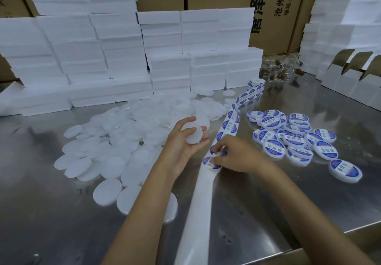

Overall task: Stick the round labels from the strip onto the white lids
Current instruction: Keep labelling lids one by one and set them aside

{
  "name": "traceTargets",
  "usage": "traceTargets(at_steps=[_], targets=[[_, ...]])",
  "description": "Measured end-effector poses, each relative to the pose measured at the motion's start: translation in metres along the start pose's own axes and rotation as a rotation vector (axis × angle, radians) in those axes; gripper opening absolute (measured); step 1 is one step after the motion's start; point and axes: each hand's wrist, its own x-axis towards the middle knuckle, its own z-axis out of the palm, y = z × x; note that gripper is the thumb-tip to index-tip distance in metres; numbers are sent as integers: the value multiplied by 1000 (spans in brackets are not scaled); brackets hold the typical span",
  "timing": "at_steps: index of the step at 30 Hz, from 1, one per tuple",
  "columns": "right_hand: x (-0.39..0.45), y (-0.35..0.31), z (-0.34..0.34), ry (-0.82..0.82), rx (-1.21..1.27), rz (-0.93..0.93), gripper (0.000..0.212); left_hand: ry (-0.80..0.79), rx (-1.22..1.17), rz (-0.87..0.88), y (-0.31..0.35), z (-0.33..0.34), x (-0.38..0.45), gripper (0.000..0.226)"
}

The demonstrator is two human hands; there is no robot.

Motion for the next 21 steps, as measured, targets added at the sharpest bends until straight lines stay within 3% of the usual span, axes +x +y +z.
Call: traceTargets(at_steps=[7, 13, 21], targets=[[1, -5, 28, 120, 121, -154, 32, 41, 186, 2, -1, -2, 1, 25], [-5, -3, 33, 181, 155, -223, 20, 40, 354, -33, -6, 2, 2, 27], [-4, -5, 40, 208, 154, -199, 13, 18, 351, -50, -6, -3, 5, 25]])
